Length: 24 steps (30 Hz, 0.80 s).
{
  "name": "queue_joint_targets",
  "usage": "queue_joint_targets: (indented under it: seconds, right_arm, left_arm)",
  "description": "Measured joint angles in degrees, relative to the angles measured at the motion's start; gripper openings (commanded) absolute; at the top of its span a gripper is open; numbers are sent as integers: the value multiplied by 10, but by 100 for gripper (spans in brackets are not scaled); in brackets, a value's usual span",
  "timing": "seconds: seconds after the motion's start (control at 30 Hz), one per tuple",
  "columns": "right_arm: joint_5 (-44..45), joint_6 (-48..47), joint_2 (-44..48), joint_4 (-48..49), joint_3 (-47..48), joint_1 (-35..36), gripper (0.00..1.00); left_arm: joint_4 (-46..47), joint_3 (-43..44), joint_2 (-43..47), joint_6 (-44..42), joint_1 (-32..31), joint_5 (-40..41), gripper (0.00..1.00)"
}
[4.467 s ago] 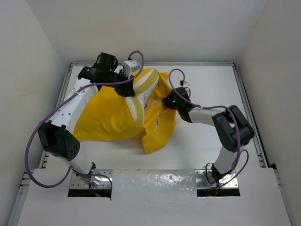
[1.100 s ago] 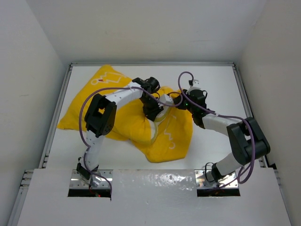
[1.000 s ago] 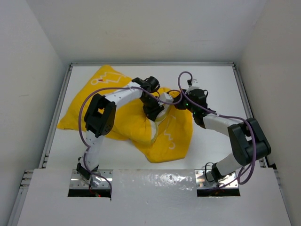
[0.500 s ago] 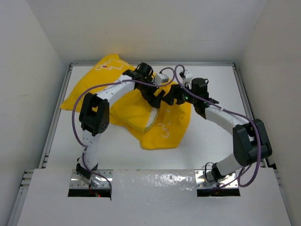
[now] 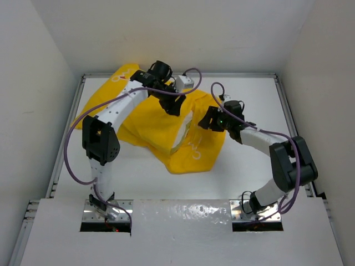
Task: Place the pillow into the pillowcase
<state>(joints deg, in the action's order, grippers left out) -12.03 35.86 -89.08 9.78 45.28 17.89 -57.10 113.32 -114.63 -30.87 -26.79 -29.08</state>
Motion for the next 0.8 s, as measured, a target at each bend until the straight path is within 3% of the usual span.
queue_joint_targets:
  seconds: [0.07,0.13,0.3,0.33,0.37,0.4,0.43,0.47,0.5,0.53,0.57,0.8]
  right_arm:
    - [-9,18,-23,21,-4,3,73]
    - [-10,26,-42,35,-3,10,76]
    - [-10,32,-99,41,23,43,71]
    - [-11,34,-116,46,30,48,66]
    - [-12,36,-133,51,37,50,60]
    - [-14,41,-151,54,43,51,43]
    - [-16,46,-166,56,47,51,43]
    - [-20,54,-182,57,51,51,18]
    - [-27,55,-197,61,55,51,2]
    - [-36,64,-205,66,56,51,0]
    - [-39,70,-209,72,54,51,0]
    - [-133,-27,-129,93,-15,46,0]
  left_arm:
    - [-18,-31,6,-7,-8,0,84]
    - [-25,-71,6,-10,-15,3,96]
    - [-12,-160,4,-1,-27,39,97]
    - [-3,-168,3,3,-28,46,97]
    - [8,-172,2,8,-29,50,92]
    - [16,-176,1,13,-29,51,87]
    - [23,-177,0,17,-29,51,80]
    - [29,-177,-3,21,-29,48,60]
    - [36,-177,-6,26,-29,47,48]
    - [44,-177,-11,29,-28,44,14]
    - [52,-175,-20,31,-27,42,0]
    - [34,-111,-72,71,44,-32,0]
